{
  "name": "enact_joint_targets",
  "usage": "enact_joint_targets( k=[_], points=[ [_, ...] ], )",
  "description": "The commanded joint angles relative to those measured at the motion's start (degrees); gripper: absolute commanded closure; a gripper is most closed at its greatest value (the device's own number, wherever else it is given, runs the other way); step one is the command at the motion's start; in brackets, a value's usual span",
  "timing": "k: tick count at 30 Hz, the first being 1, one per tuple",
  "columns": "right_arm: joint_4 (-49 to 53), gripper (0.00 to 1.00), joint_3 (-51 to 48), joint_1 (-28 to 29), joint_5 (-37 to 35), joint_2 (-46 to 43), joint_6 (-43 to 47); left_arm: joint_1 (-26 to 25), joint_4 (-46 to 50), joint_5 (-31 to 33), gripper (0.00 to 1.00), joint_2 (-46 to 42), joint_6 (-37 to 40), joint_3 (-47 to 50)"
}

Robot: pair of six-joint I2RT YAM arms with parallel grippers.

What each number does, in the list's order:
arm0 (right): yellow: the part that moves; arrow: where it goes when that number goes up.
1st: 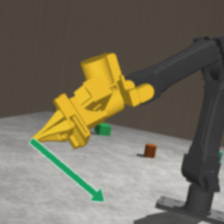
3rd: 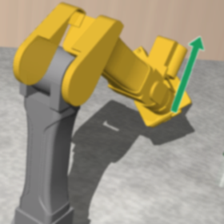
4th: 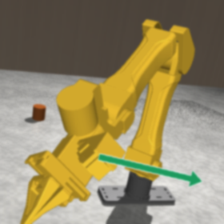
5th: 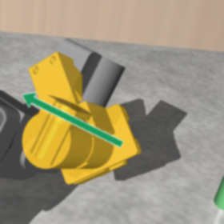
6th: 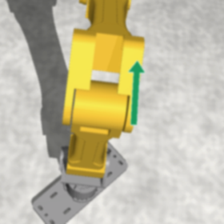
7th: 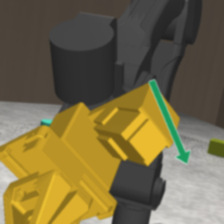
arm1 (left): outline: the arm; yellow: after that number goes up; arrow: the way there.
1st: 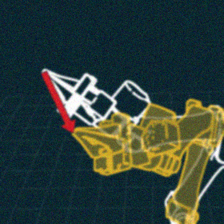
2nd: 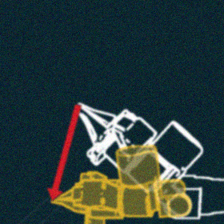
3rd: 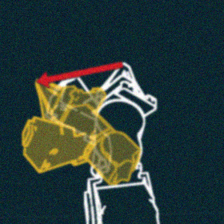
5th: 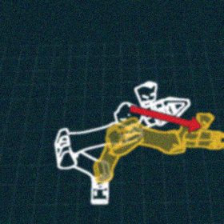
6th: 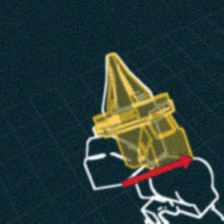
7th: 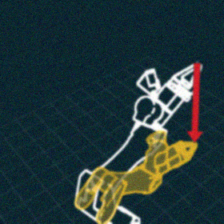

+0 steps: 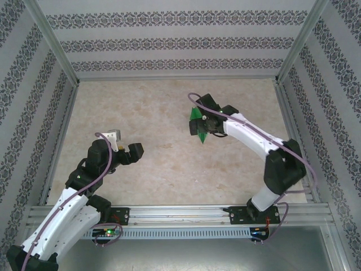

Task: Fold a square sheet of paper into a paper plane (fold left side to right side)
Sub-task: Place the paper plane at the center of the table.

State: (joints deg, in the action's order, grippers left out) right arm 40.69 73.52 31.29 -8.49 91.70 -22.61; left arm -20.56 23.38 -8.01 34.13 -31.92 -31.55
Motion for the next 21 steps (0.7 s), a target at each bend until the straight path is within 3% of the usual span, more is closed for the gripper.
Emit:
enact_joint_targets(
  k=[1,8,16,21],
  points=[
    [-0.3,0.02,-4.7,-0.5,-2.4,-8.2,1.0,1.2,1.0,1.6,0.00,0.1,0.9,-2.8],
    [-2.1,0.02,-13.2,-3.5,-4.2,-24.1,4.5,2.8,5.0,5.9,0.00,0.1,2.9,-5.1],
    [-15.0,0.02,-29.6,-12.2,-8.8,-41.7,8.3,4.3,6.1,11.3,0.01,0.3,8.1,-7.1],
    [-25.3,0.02,-39.6,-18.5,-9.4,-47.7,9.8,4.7,5.5,13.9,0.00,1.1,10.2,-7.6]
  ],
)
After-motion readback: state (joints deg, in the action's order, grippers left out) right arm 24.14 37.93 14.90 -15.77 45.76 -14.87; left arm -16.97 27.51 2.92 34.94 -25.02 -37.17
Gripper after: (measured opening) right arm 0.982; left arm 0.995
